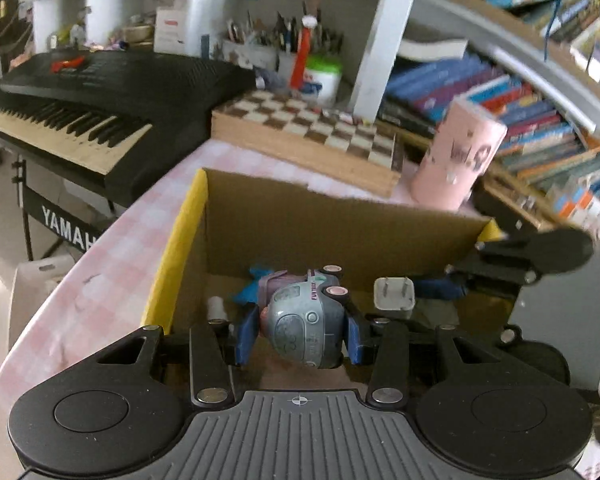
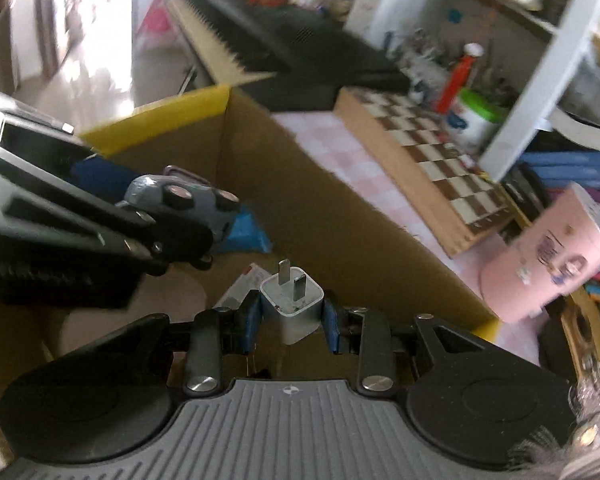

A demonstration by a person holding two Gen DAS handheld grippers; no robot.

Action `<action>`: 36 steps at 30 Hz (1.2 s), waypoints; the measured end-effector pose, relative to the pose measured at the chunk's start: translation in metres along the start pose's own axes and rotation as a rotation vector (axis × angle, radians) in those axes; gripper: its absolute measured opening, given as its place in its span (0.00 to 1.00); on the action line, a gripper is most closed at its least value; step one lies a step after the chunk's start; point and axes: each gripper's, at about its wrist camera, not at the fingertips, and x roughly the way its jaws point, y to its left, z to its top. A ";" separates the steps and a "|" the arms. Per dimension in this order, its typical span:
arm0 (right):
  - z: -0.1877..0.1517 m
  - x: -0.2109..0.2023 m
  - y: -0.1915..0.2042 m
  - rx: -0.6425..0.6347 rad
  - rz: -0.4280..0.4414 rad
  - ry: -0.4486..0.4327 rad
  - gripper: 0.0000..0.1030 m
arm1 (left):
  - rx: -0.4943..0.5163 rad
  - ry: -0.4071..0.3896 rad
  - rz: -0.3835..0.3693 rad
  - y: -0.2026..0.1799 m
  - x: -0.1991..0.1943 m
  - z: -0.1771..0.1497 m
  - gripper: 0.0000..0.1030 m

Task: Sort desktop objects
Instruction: 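Release plush toy into yellow box with left tool while right tool drops plug adapter in, then lift both open tools up and away from the yellow box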

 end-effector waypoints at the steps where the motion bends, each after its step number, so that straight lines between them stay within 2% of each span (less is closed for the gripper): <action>1: 0.001 0.002 0.001 -0.017 0.010 0.013 0.29 | 0.002 0.012 0.004 0.000 0.003 -0.001 0.41; 5: 0.002 0.007 0.001 -0.035 0.015 0.035 0.29 | -0.015 0.017 -0.004 0.001 0.008 -0.003 0.43; 6: 0.003 0.006 0.002 -0.035 0.011 0.028 0.34 | -0.021 0.003 -0.005 0.001 0.005 -0.003 0.45; 7: 0.003 0.004 0.002 -0.034 -0.001 0.013 0.51 | -0.023 -0.011 -0.009 0.000 0.003 -0.002 0.50; 9: 0.003 -0.003 0.000 -0.014 -0.013 -0.029 0.60 | -0.018 -0.056 -0.013 -0.001 -0.007 -0.002 0.54; 12: -0.002 -0.018 -0.004 0.048 -0.019 -0.066 0.60 | -0.012 -0.107 0.008 -0.005 -0.023 -0.002 0.55; 15: -0.011 -0.038 -0.006 0.118 -0.032 -0.107 0.60 | -0.050 -0.151 -0.008 -0.003 -0.042 -0.007 0.56; 18: -0.023 -0.063 -0.005 0.193 -0.060 -0.161 0.60 | -0.072 -0.202 -0.015 -0.004 -0.064 -0.018 0.63; 26: -0.056 -0.130 0.011 0.358 -0.165 -0.293 0.61 | -0.033 -0.310 -0.053 -0.018 -0.117 -0.053 0.72; 36: -0.110 -0.192 0.054 0.507 -0.308 -0.364 0.64 | 0.030 -0.344 -0.088 -0.025 -0.164 -0.104 0.83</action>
